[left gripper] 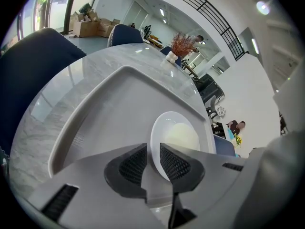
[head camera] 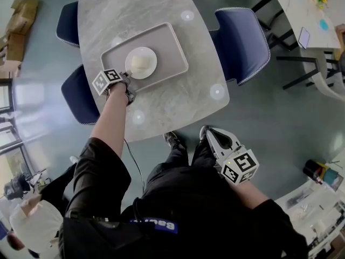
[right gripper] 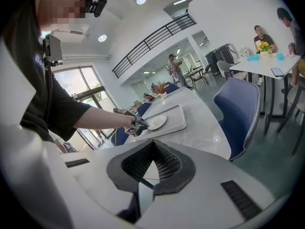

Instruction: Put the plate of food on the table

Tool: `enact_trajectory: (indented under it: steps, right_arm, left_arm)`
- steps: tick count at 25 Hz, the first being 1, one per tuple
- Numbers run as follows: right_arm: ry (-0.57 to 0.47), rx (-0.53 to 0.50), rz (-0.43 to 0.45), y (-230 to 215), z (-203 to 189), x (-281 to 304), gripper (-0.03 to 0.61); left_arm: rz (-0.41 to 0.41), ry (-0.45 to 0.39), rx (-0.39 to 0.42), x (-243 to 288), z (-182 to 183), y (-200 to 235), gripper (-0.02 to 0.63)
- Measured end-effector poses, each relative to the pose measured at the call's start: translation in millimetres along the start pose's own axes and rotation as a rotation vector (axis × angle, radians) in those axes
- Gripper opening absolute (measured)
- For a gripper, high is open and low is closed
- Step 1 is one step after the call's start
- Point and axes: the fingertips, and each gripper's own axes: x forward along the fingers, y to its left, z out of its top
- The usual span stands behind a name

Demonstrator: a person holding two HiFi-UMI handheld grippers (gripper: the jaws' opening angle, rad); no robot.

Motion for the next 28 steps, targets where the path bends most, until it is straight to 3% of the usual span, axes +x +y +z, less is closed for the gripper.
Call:
enact_trajectory:
  steps: [9, 15, 28]
  right_arm:
    - [-0.001, -0.067, 0.051, 20, 9, 3, 0.011]
    - [0.001, -0.115, 0.078, 31, 15, -1, 0.011]
    - [-0.019, -0.196, 0.11, 54, 25, -14, 0.011]
  left_arm:
    - [-0.057, -0.09, 0.043, -26, 5, -6, 0.074]
    - [-0.139, -0.157, 0.049, -43, -6, -14, 0.074]
    - [-0.217, -0.259, 0.084, -80, -30, -23, 0.074]
